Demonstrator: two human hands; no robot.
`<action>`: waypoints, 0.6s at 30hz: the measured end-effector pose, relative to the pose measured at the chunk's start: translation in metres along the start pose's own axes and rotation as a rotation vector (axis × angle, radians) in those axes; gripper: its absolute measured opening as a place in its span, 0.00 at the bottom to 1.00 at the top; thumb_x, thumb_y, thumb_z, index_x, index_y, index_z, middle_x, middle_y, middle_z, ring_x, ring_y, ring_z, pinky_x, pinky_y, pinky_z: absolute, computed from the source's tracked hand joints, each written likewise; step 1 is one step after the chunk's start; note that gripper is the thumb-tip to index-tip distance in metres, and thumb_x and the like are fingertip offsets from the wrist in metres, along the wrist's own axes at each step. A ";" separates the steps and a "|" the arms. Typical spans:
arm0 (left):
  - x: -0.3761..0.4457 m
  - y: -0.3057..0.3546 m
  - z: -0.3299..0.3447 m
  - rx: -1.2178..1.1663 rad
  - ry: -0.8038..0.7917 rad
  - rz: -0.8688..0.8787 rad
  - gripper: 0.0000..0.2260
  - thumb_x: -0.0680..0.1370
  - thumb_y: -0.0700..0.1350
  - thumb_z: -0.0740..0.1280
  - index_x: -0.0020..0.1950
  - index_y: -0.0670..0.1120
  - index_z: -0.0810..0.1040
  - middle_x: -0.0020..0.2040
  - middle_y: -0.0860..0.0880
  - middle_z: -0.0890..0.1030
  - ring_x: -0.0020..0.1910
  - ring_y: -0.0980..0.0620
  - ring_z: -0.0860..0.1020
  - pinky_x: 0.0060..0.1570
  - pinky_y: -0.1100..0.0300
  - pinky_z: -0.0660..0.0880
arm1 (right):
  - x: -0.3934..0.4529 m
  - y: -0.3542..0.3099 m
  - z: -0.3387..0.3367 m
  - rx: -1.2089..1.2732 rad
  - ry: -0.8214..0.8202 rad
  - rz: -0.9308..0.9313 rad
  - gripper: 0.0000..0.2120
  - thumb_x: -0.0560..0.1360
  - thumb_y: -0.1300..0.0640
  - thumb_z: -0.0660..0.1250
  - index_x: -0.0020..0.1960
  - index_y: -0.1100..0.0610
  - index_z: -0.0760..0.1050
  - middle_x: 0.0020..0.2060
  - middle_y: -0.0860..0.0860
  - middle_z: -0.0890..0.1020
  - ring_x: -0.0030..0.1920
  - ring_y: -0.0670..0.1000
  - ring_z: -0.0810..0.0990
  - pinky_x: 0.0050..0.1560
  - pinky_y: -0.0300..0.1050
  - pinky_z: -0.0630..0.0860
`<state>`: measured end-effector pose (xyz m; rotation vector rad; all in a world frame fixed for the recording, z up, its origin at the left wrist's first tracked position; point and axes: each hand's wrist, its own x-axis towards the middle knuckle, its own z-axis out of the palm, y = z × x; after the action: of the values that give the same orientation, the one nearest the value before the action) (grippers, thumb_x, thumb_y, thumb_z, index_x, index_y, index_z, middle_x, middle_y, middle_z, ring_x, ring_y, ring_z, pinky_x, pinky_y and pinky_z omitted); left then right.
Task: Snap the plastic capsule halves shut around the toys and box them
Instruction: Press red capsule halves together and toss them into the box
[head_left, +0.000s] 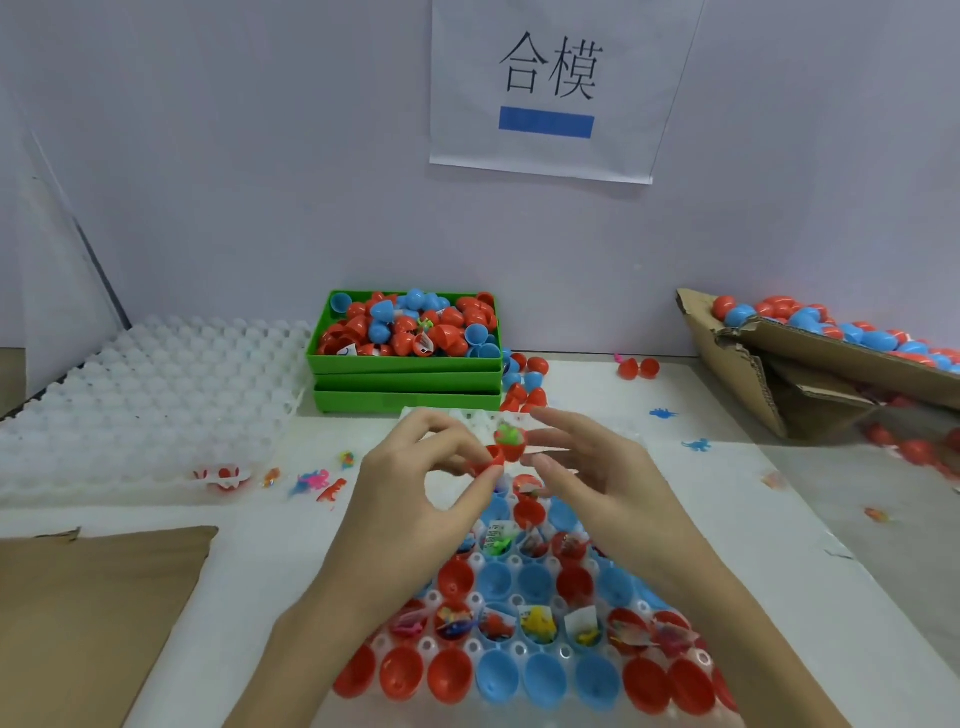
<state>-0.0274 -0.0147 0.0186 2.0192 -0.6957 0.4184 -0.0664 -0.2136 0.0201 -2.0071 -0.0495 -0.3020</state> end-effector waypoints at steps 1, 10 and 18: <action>0.000 0.002 -0.001 -0.029 -0.013 0.012 0.03 0.76 0.43 0.77 0.46 0.50 0.85 0.51 0.57 0.80 0.51 0.56 0.82 0.51 0.68 0.79 | 0.000 -0.002 -0.001 0.112 -0.041 0.032 0.20 0.81 0.55 0.70 0.72 0.47 0.76 0.60 0.43 0.84 0.58 0.42 0.84 0.58 0.38 0.81; 0.001 0.004 -0.004 -0.307 0.013 -0.137 0.12 0.76 0.43 0.77 0.56 0.54 0.82 0.52 0.59 0.85 0.54 0.56 0.83 0.55 0.64 0.80 | -0.003 -0.005 0.001 0.170 -0.024 -0.091 0.13 0.76 0.58 0.75 0.61 0.51 0.83 0.51 0.44 0.87 0.53 0.46 0.86 0.56 0.40 0.82; 0.001 0.007 -0.003 -0.337 0.031 -0.031 0.13 0.74 0.46 0.77 0.58 0.53 0.86 0.52 0.56 0.86 0.55 0.49 0.83 0.56 0.63 0.79 | -0.009 -0.007 0.014 -0.133 0.110 -0.420 0.16 0.76 0.60 0.76 0.63 0.51 0.81 0.52 0.44 0.84 0.53 0.48 0.84 0.50 0.34 0.80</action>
<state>-0.0311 -0.0154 0.0249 1.6997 -0.6662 0.2916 -0.0740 -0.1972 0.0184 -2.0971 -0.3928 -0.6979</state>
